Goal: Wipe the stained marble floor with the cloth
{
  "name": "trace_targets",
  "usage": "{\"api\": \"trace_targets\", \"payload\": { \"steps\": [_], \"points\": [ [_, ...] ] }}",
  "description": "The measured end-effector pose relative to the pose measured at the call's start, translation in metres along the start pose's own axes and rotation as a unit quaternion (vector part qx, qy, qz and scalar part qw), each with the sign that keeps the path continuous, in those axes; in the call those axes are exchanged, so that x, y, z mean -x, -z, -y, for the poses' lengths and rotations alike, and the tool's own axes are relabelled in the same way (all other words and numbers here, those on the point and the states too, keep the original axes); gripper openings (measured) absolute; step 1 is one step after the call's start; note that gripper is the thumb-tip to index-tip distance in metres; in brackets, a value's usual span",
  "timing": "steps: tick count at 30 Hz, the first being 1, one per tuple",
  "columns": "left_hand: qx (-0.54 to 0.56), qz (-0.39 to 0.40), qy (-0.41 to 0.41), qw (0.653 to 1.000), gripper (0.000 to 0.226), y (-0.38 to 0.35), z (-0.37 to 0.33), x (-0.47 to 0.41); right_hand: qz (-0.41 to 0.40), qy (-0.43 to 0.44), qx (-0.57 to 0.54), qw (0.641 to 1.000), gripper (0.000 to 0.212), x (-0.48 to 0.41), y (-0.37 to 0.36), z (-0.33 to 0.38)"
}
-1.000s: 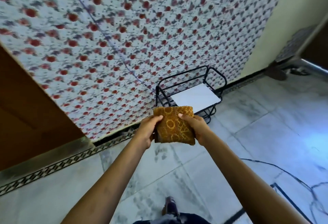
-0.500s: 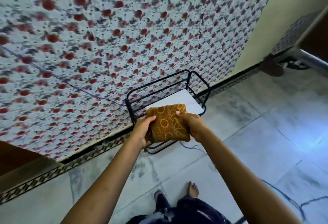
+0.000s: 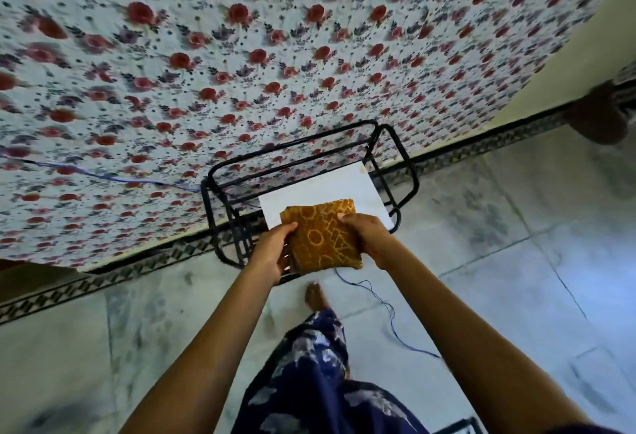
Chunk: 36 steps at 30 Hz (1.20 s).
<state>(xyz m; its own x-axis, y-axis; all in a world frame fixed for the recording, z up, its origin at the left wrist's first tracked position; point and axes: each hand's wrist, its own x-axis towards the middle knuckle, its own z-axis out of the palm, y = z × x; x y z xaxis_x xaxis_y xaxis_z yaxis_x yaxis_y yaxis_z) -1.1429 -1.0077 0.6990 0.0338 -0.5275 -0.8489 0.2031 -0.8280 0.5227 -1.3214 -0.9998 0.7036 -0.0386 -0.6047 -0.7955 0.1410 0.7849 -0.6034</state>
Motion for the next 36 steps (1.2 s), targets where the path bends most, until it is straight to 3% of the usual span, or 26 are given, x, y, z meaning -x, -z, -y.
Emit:
{"api": "trace_targets", "payload": {
  "steps": [2,5,8,15,23,28,33,36],
  "points": [
    [0.005,-0.008,0.018,1.000,0.041,-0.015,-0.009,-0.027,-0.005,-0.015,0.021,1.000,0.023,-0.032,0.007,0.014],
    [0.005,-0.017,0.016,1.000,0.040,-0.036,-0.018,-0.064,-0.016,-0.029,0.047,0.998,0.043,-0.078,0.016,0.028],
    [0.003,-0.029,0.016,0.999,0.031,-0.054,-0.026,-0.118,-0.035,-0.030,0.052,0.998,0.049,-0.138,0.023,0.034],
    [-0.007,-0.065,0.007,0.998,0.016,-0.063,-0.015,-0.239,-0.027,-0.052,0.081,0.995,0.041,-0.271,0.017,0.002],
    [-0.018,-0.135,-0.043,0.990,0.005,-0.056,0.012,-0.328,-0.015,0.016,0.232,0.972,0.063,-0.357,0.007,-0.011],
    [-0.068,-0.172,-0.056,0.981,0.026,-0.054,0.025,-0.358,-0.054,0.055,0.310,0.948,0.058,-0.380,0.002,-0.017],
    [-0.189,-0.228,-0.078,0.952,0.032,-0.062,0.023,-0.358,-0.085,0.098,0.398,0.908,0.055,-0.378,-0.004,-0.019],
    [-0.218,-0.232,-0.081,0.945,0.040,-0.062,0.022,-0.350,-0.078,0.106,0.406,0.904,0.055,-0.367,-0.003,-0.023]
  ]
}}
